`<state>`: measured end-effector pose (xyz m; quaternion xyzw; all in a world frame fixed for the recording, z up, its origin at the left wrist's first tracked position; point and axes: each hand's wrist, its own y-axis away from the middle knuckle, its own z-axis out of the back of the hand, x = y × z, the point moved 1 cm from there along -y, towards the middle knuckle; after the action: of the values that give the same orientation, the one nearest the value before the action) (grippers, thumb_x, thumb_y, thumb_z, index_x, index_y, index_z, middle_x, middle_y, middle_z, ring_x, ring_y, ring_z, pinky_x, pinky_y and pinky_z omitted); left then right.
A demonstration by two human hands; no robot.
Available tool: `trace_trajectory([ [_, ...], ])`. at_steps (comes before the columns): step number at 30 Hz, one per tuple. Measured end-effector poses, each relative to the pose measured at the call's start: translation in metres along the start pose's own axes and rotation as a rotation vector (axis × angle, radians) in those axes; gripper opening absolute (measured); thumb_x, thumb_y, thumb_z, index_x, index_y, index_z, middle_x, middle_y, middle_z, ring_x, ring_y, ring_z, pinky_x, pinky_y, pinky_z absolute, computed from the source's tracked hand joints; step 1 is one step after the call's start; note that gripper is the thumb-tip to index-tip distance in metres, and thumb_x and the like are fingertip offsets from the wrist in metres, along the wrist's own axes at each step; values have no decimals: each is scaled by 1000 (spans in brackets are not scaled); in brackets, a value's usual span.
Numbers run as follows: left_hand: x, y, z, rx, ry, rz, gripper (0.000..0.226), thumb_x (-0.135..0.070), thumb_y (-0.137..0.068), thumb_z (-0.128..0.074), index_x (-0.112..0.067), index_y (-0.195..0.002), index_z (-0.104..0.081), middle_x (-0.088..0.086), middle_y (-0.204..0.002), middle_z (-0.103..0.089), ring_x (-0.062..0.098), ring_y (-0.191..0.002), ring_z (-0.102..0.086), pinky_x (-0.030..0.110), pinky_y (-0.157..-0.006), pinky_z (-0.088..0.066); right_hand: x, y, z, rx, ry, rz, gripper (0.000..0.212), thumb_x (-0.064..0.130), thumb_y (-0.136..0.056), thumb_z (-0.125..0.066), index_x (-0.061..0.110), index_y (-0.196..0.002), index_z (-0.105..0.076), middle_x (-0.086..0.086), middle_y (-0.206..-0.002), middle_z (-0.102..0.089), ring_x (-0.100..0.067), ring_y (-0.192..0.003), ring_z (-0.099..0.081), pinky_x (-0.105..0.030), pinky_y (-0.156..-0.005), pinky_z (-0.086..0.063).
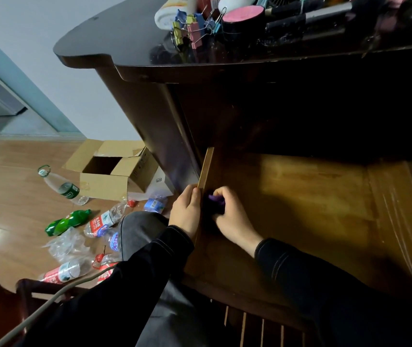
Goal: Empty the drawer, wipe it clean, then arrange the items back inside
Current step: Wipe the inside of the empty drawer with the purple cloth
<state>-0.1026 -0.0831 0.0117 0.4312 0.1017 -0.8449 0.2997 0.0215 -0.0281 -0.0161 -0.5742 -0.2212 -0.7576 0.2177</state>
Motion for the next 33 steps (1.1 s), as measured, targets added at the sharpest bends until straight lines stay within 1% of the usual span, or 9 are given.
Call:
trace_trajectory([
  [3, 0, 0, 1, 7, 4, -5, 31, -31, -107, -37, -16, -123, -59, 3, -114, -63, 19, -109, -56, 28, -92, -38, -11, 1, -1, 76, 81, -122, 42, -8, -86, -60, 24, -110, -52, -1, -124, -57, -19, -115, -57, -30, -97, -48],
  [6, -1, 0, 0, 1, 10, -6, 33, -31, -107, -38, -15, -125, -60, 5, -116, -64, 19, -110, -57, 31, -96, -42, 6, -6, 11, 59, -33, -24, 43, -6, -81, -64, 31, -100, -56, 8, -108, -64, 3, -96, -61, -14, -78, -50],
  [8, -1, 0, 0, 3, 15, -3, 31, -32, -107, -37, -16, -121, -61, 5, -113, -65, 20, -108, -58, 35, -98, -45, 11, -6, 9, 7, -79, 28, 43, -3, -79, -67, 34, -97, -54, 5, -108, -60, 1, -94, -60, -8, -73, -47],
  [13, -1, 1, 1, 7, 8, -7, 32, -34, -107, -36, -20, -122, -60, 2, -112, -64, 19, -106, -57, 29, -93, -40, -9, 4, 1, 138, 120, -118, 45, -6, -87, -62, 19, -124, -54, -5, -129, -58, -22, -121, -56, -30, -101, -49],
  [18, -1, 1, 0, 4, 49, 2, 27, -32, -107, -37, -21, -115, -60, 1, -106, -64, 17, -103, -59, 30, -93, -43, 8, -1, 9, 43, -45, -9, 44, -3, -79, -67, 34, -99, -55, 9, -107, -61, 4, -94, -61, -8, -72, -48],
  [21, -1, 1, -1, -11, 32, -19, 28, -31, -107, -38, -17, -113, -61, 3, -103, -65, 18, -99, -59, 32, -91, -43, -1, 9, -2, 31, 81, 2, 43, -6, -81, -65, 25, -109, -52, 0, -120, -53, -12, -106, -57, -10, -83, -47],
  [24, -2, 1, 0, -12, 25, -33, 28, -31, -107, -37, -18, -114, -61, 3, -105, -65, 18, -99, -57, 29, -88, -39, -7, 7, -1, 98, 191, -101, 43, -6, -86, -63, 15, -122, -53, -8, -129, -56, -25, -120, -55, -35, -102, -48],
  [30, 1, -1, -1, 6, 38, 1, 23, -33, -107, -37, -25, -108, -58, -4, -99, -63, 16, -100, -59, 32, -91, -45, 4, 5, 2, 28, -30, 4, 45, -1, -80, -68, 35, -101, -52, 5, -113, -58, -5, -100, -59, -11, -77, -50],
  [33, 0, 0, 0, 17, 36, -19, 29, -33, -107, -36, -19, -112, -60, 3, -104, -65, 19, -101, -59, 36, -95, -45, -7, 11, -6, 93, 138, -54, 44, -5, -84, -65, 21, -118, -52, -4, -126, -53, -20, -114, -56, -26, -95, -51],
])
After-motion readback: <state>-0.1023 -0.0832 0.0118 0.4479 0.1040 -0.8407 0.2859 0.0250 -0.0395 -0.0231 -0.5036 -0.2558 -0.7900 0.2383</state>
